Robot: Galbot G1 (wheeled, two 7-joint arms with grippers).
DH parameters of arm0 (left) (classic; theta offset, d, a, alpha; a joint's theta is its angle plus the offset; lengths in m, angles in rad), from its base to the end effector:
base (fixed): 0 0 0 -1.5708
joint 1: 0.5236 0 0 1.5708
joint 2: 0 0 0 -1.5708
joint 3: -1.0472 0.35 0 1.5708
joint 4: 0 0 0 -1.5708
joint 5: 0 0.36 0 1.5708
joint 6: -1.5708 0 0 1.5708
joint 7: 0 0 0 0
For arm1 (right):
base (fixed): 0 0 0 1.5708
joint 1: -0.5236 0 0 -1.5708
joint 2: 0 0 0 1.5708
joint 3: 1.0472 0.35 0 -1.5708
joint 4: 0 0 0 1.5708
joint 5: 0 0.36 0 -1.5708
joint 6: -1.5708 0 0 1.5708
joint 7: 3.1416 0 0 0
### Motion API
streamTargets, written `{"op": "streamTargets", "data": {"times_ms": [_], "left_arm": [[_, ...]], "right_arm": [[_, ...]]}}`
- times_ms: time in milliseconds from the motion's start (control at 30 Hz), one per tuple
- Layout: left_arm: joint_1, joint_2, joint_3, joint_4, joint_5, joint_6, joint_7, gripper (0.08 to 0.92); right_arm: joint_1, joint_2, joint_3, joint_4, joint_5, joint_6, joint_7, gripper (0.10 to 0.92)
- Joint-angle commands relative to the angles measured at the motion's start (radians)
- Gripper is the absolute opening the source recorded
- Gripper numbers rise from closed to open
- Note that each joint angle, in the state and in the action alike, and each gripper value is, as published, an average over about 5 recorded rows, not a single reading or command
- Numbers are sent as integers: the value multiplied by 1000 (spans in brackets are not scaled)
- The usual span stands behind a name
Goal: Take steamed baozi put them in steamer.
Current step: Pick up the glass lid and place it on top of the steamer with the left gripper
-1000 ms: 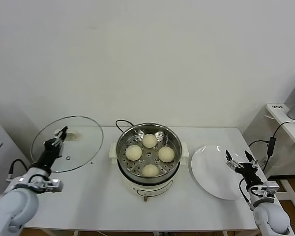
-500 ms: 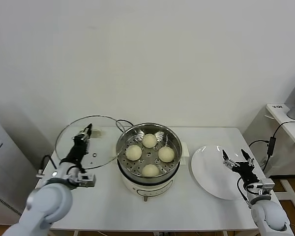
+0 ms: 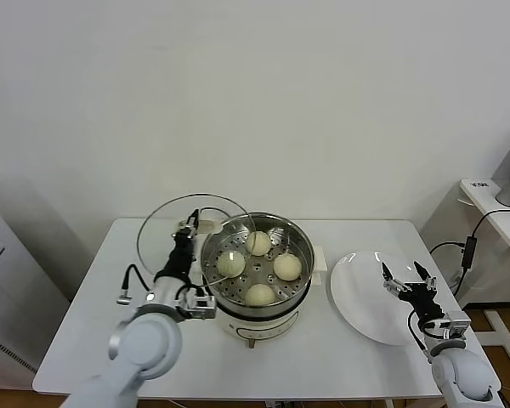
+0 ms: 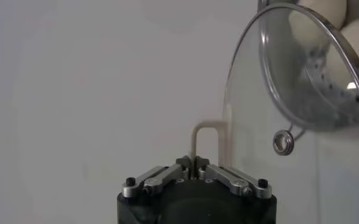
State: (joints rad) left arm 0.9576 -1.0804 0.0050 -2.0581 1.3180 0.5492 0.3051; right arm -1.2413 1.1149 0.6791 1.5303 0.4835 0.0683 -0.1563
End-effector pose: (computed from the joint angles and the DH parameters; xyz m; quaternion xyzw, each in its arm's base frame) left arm 0.2947 -0.0561 -0.2101 0.0175 0.6894 0.7222 0.0545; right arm 0.2903 -0.2105 -0.3657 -0.0017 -0.9989 -0.0085 0.0450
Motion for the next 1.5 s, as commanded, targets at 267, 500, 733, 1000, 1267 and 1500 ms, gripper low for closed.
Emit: {"op": "streamTargets", "data": {"times_ms": [267,500,733,1000,1267,1500], "left_arm": [[-49,-158,156,79,94,40,-27,103],[-67,-162,189,111,82,34,-36,103],[-80,-173,207,149,79,25,-48,103],[-78,-182,216,183,79,22,-69,103],[-77,-199,227,204,80,20,-77,103],[-79,-208,231,226,79,18,-79,103]], "right_arm": [[-7,4,4,-2,-3,4,-4,823],[-6,5,2,-1,-5,4,-4,823],[-8,7,2,1,-5,4,-4,823],[-7,9,4,2,-6,4,-4,823],[-10,12,6,1,-7,6,-6,823],[-15,9,13,2,-6,7,-10,823]]}}
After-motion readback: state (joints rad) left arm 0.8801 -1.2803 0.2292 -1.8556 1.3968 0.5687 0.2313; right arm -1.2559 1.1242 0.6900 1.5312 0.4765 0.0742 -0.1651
